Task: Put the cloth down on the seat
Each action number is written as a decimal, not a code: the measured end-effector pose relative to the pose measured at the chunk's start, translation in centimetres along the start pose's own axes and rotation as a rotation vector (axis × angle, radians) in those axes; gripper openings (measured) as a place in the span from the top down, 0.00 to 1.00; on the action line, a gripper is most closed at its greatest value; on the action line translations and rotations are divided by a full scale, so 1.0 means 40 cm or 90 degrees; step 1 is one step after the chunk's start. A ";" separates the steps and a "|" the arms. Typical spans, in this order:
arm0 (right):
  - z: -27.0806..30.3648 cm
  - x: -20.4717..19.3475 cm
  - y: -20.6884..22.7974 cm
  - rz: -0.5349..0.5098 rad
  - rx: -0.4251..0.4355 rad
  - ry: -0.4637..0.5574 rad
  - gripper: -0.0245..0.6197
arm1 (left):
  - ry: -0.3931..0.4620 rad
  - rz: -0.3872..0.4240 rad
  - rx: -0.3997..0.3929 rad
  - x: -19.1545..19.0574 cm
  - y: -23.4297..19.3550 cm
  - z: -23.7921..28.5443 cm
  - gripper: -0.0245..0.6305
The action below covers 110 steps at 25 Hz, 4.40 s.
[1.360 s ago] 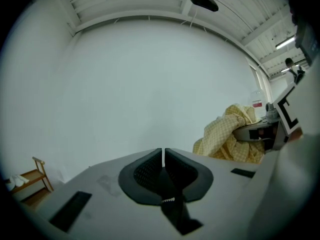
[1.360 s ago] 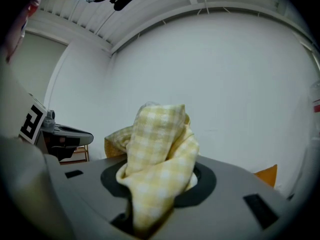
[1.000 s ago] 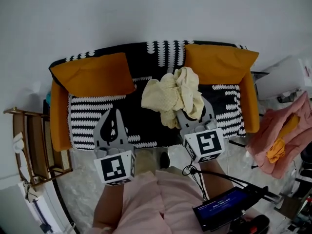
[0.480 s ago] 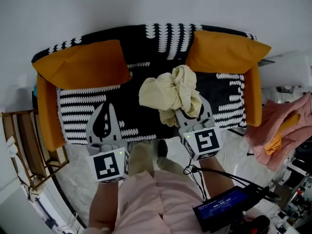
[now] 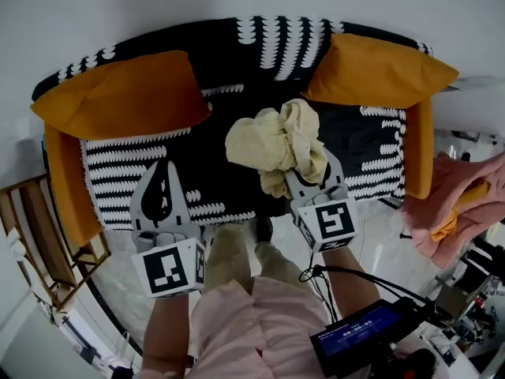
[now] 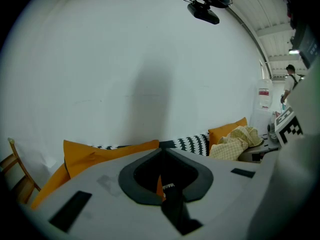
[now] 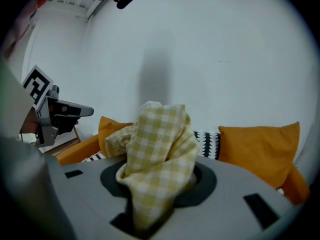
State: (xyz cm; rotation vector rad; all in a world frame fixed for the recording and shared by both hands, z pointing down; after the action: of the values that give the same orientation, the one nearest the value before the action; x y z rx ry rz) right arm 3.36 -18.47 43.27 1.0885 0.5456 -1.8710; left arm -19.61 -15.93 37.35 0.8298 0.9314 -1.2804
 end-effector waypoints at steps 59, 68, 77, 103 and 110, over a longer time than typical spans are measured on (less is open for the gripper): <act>0.193 -0.262 0.023 -0.036 0.079 -0.196 0.33 | -0.024 -0.021 0.022 -0.127 -0.027 0.031 0.92; -0.131 0.110 0.000 -0.055 0.043 0.058 0.53 | 0.083 -0.013 0.015 0.078 0.097 -0.171 0.92; -0.464 0.309 -0.101 -0.072 0.036 0.255 0.82 | 0.187 0.020 0.002 0.270 0.236 -0.371 0.92; -0.672 0.471 -0.157 -0.131 0.024 0.408 0.96 | 0.311 0.059 0.005 0.435 0.349 -0.520 0.92; -0.673 0.462 -0.150 -0.125 0.023 0.409 0.96 | 0.306 0.069 -0.005 0.428 0.368 -0.514 0.92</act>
State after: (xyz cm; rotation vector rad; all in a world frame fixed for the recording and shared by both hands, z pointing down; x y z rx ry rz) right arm 6.53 -4.78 13.19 1.7224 1.0126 -1.6720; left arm -6.35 -2.53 13.31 1.1945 1.2476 -0.9983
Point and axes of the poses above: the fingertips, and each gripper's own axes: z forward along the fingers, y to its right, x out of its top, the point moved 3 cm from there along -z, backward along the fingers
